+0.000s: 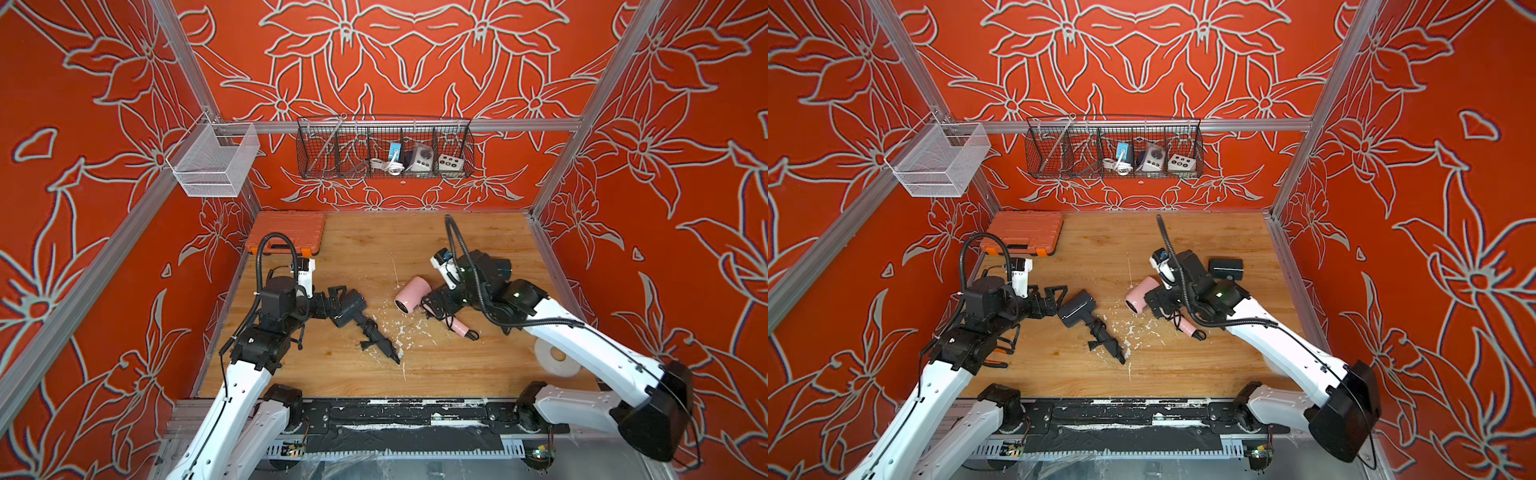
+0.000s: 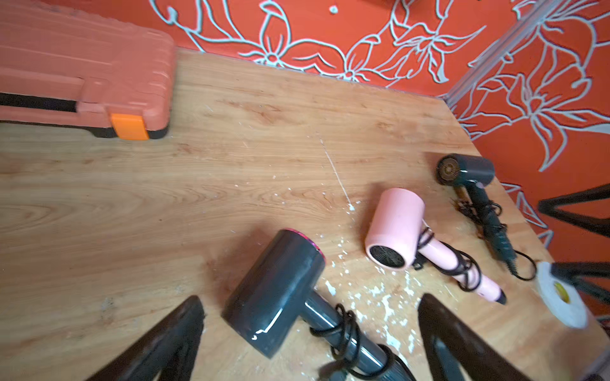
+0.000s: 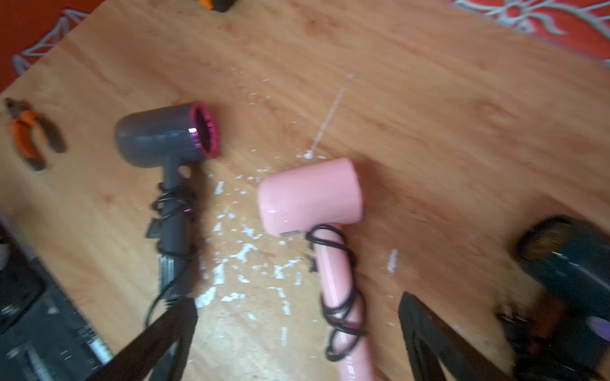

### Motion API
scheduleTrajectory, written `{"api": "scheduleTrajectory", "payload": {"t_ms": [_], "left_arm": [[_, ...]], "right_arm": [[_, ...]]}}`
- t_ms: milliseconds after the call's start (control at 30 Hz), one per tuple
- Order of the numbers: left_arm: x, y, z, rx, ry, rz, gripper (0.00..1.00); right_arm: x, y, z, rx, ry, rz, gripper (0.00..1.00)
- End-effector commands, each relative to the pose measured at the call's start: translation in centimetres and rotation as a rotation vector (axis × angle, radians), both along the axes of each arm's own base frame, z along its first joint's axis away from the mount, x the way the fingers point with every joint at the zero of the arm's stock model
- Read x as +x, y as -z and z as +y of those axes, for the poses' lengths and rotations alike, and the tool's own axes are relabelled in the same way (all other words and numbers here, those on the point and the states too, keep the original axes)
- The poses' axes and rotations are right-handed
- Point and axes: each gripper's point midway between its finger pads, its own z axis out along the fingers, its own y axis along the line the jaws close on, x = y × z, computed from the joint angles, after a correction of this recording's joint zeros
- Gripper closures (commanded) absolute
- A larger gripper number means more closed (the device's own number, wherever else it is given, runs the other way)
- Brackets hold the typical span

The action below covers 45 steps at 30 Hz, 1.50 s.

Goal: Wrap the cord around the hair dryer
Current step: Reset both arms

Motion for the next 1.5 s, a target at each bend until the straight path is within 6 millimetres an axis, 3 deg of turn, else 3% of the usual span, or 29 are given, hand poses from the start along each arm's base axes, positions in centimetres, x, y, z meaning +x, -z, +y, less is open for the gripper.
{"api": "scheduleTrajectory", "payload": {"t_ms": [0, 133, 300, 467, 700, 800, 1000, 1300, 1467], "left_arm": [[1.7, -1.5, 1.9, 0.073, -0.084, -0.100, 0.02], [3.1, -1.0, 3.1, 0.126, -0.137, -0.142, 0.02], [4.8, 0.2, 4.0, 0.207, -0.155, -0.202, 0.02], [6.2, 3.1, 5.4, 0.300, -0.197, -0.234, 0.02], [6.9, 7.9, 6.0, 0.326, -0.221, -0.145, 0.03], [7.3, 8.8, 6.2, 0.351, -0.223, -0.147, 0.03], [8.2, 10.2, 7.4, 0.323, -0.269, -0.167, 0.04], [8.9, 12.2, 8.9, 0.265, -0.325, -0.146, 0.05], [9.0, 13.2, 9.4, 0.254, -0.354, -0.134, 0.05]], "right_arm": [[2.3, -0.7, -3.9, -0.057, 0.079, -0.108, 0.01], [4.9, -0.4, -8.1, -0.089, 0.209, -0.165, 0.01], [7.2, 1.8, -13.5, -0.158, 0.383, -0.284, 0.02], [8.2, 4.3, -16.9, -0.151, 0.505, -0.341, 0.02], [8.5, 8.1, -18.3, -0.164, 0.556, -0.359, 0.02], [8.3, 9.4, -18.9, -0.156, 0.572, -0.393, 0.02], [8.5, 8.7, -18.5, -0.109, 0.542, -0.502, 0.02], [9.2, 10.8, -18.8, -0.112, 0.554, -0.533, 0.02], [9.0, 10.8, -19.3, -0.124, 0.577, -0.534, 0.02]]}}
